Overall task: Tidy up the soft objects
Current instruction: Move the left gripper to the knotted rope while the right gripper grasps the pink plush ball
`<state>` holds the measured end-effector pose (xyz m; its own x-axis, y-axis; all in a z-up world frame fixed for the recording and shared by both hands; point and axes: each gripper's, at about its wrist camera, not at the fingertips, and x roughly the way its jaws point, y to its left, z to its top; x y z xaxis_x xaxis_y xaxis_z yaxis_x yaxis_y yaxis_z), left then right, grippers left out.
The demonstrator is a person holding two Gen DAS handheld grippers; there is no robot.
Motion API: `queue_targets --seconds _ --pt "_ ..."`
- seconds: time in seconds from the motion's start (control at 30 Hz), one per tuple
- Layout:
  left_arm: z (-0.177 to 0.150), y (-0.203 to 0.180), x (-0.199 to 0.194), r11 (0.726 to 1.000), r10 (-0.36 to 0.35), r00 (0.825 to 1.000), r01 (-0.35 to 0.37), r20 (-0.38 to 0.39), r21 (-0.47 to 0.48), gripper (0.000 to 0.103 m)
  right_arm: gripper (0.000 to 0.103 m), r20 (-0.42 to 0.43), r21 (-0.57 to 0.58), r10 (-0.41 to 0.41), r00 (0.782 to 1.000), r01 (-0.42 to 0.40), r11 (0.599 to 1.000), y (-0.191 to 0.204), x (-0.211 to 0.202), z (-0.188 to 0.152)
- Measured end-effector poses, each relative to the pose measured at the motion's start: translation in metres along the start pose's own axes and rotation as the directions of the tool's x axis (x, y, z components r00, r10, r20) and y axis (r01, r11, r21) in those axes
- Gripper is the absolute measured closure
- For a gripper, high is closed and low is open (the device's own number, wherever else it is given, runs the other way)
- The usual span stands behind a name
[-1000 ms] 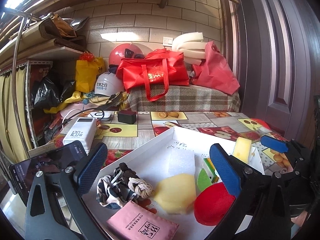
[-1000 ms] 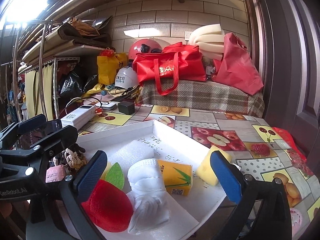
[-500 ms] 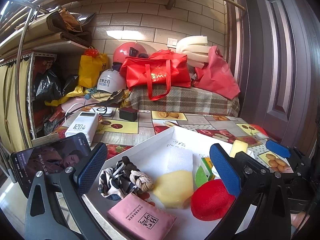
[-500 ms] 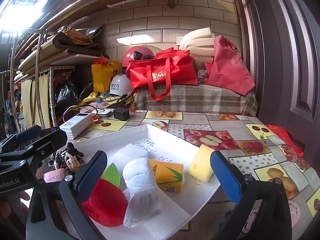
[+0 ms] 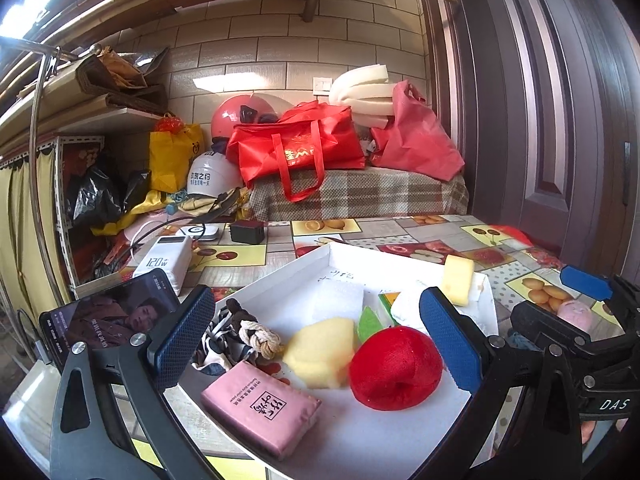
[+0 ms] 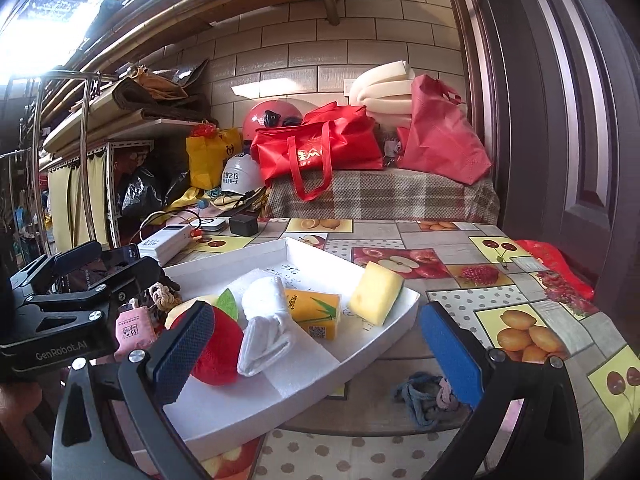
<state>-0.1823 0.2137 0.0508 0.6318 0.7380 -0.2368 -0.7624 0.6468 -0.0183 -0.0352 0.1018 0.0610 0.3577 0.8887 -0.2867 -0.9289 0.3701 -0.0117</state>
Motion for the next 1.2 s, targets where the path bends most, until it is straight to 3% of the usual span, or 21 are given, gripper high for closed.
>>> queue_targets --seconds 0.17,0.33,0.47,0.67,0.83,0.93,1.0,1.1,1.2 --pt "-0.004 -0.021 -0.014 0.997 -0.075 0.997 0.075 -0.015 0.016 0.000 0.000 -0.020 0.026 -0.022 1.000 0.023 0.999 -0.037 -0.027 -0.007" --pt "-0.006 -0.051 -0.023 0.985 -0.158 0.987 0.160 -0.040 0.068 0.000 0.000 -0.086 0.086 -0.136 0.987 0.143 0.986 -0.096 -0.047 -0.016" --pt "-0.007 -0.077 -0.026 0.980 -0.176 0.983 0.180 -0.056 0.088 0.000 0.000 -0.087 0.149 -0.218 0.972 0.229 0.962 -0.139 -0.068 -0.023" --pt "-0.008 -0.112 -0.026 0.970 -0.207 0.975 0.215 -0.082 0.112 0.000 0.000 -0.097 0.218 -0.271 0.958 0.286 0.933 -0.176 -0.092 -0.028" --pt "-0.009 -0.135 -0.022 0.964 -0.199 0.973 0.215 -0.118 0.154 0.000 0.000 -0.218 0.345 -0.287 0.933 0.349 0.871 -0.213 -0.091 -0.040" --pt "-0.010 -0.143 -0.018 0.961 -0.219 0.965 0.239 -0.146 0.140 0.000 0.000 -0.220 0.398 -0.250 0.943 0.321 0.859 -0.228 -0.094 -0.045" --pt "-0.010 -0.148 -0.014 0.954 -0.255 0.951 0.277 -0.173 0.114 0.000 0.000 -0.154 0.370 -0.228 0.961 0.270 0.889 -0.227 -0.100 -0.040" --pt "-0.011 -0.158 -0.003 0.934 -0.327 0.917 0.350 -0.229 0.066 0.000 0.000 -0.125 0.189 -0.152 0.980 0.174 0.967 -0.207 -0.093 -0.028" --pt "-0.015 -0.172 0.009 0.911 -0.379 0.874 0.409 -0.305 0.040 0.000 0.000 -0.211 0.034 -0.040 0.977 0.048 0.998 -0.181 -0.065 -0.026"
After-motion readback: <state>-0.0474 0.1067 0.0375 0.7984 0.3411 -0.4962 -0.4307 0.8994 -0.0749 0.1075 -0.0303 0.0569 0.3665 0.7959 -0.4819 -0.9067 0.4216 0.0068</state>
